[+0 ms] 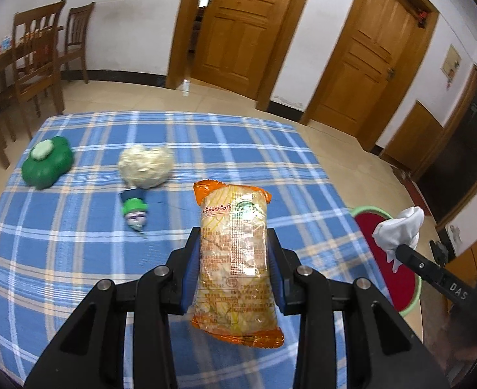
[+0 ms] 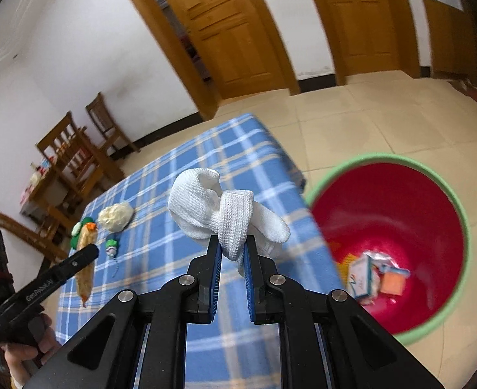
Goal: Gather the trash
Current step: 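Carry the sock over the red bucket with the right tool while the left tool carries the snack bag, then open both tools over the red bucket to drop the sock and snack bag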
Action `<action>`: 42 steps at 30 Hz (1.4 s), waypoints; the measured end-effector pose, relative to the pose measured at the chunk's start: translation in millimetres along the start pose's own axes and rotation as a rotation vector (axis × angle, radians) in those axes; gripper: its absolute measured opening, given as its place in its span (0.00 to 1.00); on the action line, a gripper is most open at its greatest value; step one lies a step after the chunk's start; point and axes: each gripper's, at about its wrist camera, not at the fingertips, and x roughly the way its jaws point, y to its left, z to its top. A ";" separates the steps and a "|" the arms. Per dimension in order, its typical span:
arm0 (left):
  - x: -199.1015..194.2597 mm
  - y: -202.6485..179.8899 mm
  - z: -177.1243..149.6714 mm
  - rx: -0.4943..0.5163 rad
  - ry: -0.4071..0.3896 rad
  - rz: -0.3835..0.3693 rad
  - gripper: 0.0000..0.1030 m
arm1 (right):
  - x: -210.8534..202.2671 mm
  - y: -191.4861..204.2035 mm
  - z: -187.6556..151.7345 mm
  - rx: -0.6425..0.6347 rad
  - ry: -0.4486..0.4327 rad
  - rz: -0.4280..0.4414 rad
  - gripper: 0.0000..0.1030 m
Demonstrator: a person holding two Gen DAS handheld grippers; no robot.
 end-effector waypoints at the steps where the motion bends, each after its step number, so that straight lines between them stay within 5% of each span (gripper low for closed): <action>1: 0.7 -4.8 -0.4 0.009 0.004 -0.006 0.37 | -2.7 -5.3 -1.1 0.007 -0.006 -0.013 0.13; 22: 34.5 -115.9 -0.2 0.221 0.084 -0.119 0.37 | -19.9 -106.2 -18.1 0.207 -0.025 -0.150 0.18; 42: 92.8 -182.5 -14.1 0.349 0.180 -0.196 0.37 | -35.3 -144.3 -16.0 0.230 -0.090 -0.223 0.25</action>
